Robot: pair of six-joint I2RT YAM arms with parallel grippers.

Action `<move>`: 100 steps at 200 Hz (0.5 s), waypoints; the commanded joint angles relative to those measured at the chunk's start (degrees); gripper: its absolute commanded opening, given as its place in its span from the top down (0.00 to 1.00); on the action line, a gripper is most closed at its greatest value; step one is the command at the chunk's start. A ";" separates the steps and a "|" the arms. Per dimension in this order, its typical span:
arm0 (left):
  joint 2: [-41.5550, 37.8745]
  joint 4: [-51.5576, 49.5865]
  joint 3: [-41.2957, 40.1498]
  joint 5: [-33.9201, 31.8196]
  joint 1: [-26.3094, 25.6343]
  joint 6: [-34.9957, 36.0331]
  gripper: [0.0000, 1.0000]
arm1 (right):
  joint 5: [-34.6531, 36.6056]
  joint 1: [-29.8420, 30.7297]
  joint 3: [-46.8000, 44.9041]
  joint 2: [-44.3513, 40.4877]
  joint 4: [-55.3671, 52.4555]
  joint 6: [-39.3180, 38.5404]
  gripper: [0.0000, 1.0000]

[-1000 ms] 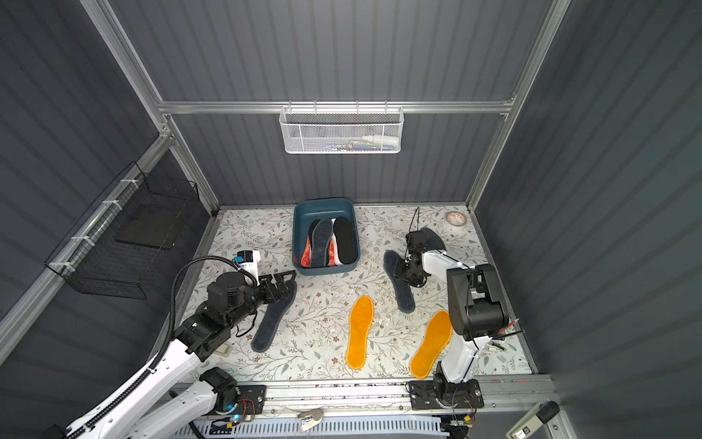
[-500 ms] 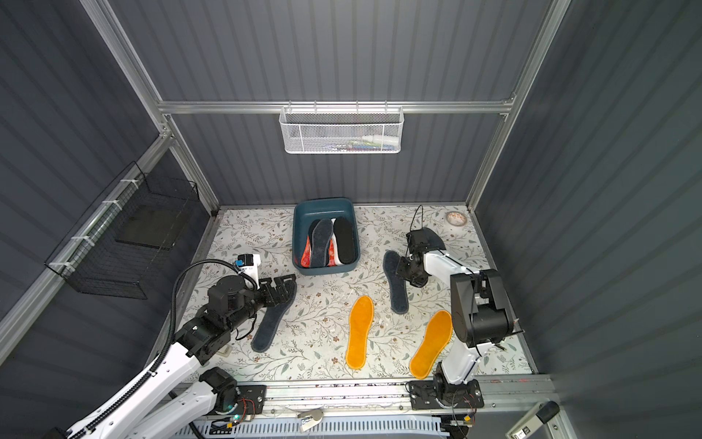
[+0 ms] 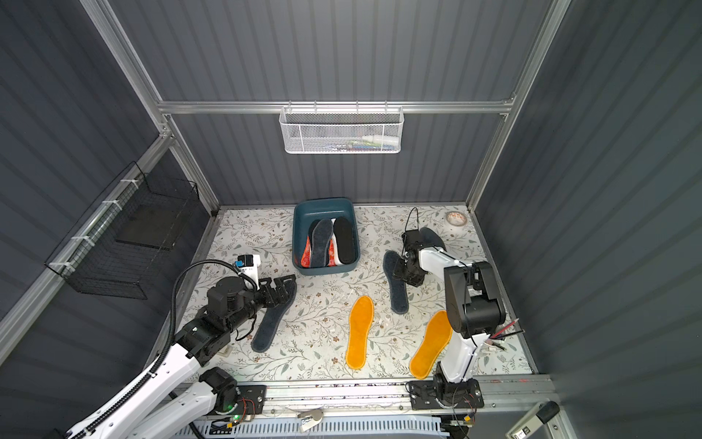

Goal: Put the insoles into the storage box
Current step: Pick up the insole from the center of the board.

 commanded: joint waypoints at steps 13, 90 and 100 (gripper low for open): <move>-0.90 0.23 -0.81 0.16 0.38 1.64 0.00 | 0.09 0.79 -0.18 -0.13 -3.61 1.03 0.48; -1.74 -0.70 -0.71 -0.14 0.39 2.27 0.00 | 1.72 1.93 2.00 1.45 -6.17 0.78 0.61; -1.92 -0.86 -0.72 -0.27 0.41 2.43 0.00 | 2.15 2.27 2.76 2.04 -6.81 0.65 0.67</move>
